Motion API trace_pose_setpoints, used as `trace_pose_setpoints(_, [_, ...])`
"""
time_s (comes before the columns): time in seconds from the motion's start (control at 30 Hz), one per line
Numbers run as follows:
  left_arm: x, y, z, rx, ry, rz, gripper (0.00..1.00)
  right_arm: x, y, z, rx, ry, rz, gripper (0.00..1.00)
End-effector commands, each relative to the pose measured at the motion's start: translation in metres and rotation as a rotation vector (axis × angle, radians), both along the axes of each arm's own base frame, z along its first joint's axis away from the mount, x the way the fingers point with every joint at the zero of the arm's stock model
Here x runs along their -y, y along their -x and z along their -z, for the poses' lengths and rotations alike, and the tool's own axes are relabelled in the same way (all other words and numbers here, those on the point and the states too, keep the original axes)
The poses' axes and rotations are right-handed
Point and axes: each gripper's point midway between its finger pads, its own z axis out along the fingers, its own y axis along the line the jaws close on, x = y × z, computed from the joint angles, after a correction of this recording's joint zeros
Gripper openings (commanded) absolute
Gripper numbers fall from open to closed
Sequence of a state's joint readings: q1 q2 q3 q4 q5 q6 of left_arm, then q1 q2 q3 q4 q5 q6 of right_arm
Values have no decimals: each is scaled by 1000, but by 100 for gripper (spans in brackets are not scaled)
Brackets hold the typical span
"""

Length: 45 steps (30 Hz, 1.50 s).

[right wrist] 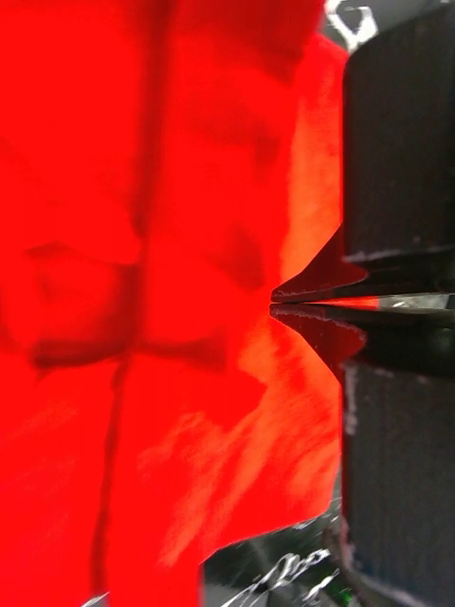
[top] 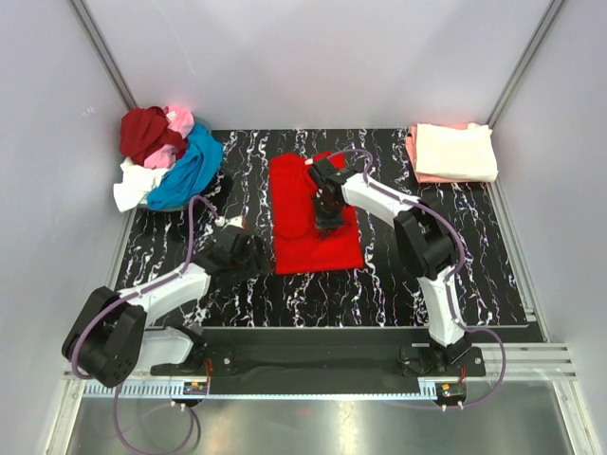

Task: Fold and stack the t-shirts
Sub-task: Fold the tshirt

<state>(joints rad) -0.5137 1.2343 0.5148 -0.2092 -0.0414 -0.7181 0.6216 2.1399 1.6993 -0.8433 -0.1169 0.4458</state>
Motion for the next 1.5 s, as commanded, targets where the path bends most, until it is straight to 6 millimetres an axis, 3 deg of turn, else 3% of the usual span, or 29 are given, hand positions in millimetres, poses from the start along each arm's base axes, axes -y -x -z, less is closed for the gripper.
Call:
trace_pose_setpoints(0.0, [7,-22,-9,131,34,11,80,-6,-19,-7,42,13,-14,7])
trace_pose_setpoints(0.23, [14,-27,-3,130,46,28,79,-6,-40,15,39,93,-24,7])
trace_pose_setpoints(0.37, [14,-27,-1,132,48,25,79,-7,-57,8,60,111,-18,7])
trace_pose_setpoints(0.43, [14,-27,-2,139,52,24,79,2,-70,8,83,148,10,8])
trace_pose_setpoints(0.47, [14,-27,-1,137,52,24,79,-1,-79,-3,115,135,18,8])
trace_pose_setpoints(0.53, [14,-27,-1,140,54,23,79,6,-91,-6,134,154,40,12])
trace_pose_setpoints(0.57, [14,-27,-1,140,54,22,79,4,-105,-22,183,136,54,13])
trace_pose_setpoints(0.63, [14,-27,-1,143,57,23,79,17,-119,-25,201,179,80,16])
trace_pose_setpoints(0.67, [14,-27,0,142,57,26,79,18,-129,-46,242,165,99,23])
trace_pose_setpoints(0.8, [15,-27,0,145,60,27,79,31,-152,-71,310,130,150,34])
trace_pose_setpoints(0.83, [15,-27,-1,146,61,27,79,33,-153,-87,337,111,161,35])
trace_pose_setpoints(0.9, [15,-27,0,143,60,25,79,36,-147,-82,323,115,166,34])
trace_pose_setpoints(0.93, [15,-27,0,145,60,24,79,31,-140,-99,334,64,155,34])
trace_pose_setpoints(0.97, [15,-27,0,144,59,24,79,27,-130,-82,304,57,136,33])
trace_pose_setpoints(1.0, [15,-28,0,145,60,24,79,25,-123,-82,297,45,127,33])
trace_pose_setpoints(1.03, [15,-28,0,145,61,25,79,21,-115,-95,317,18,120,33])
trace_pose_setpoints(1.07, [16,-27,1,141,59,27,79,23,-100,-77,274,39,108,33])
trace_pose_setpoints(1.13, [15,-28,1,141,59,26,79,9,-87,-82,289,2,81,33])
trace_pose_setpoints(1.17, [15,-27,2,137,56,26,79,9,-76,-71,261,13,73,32])
trace_pose_setpoints(1.3, [15,-28,1,139,58,24,79,-14,-48,-61,233,-13,15,31])
trace_pose_setpoints(1.47, [15,-28,2,137,56,24,78,-24,-36,-44,191,2,-4,31])
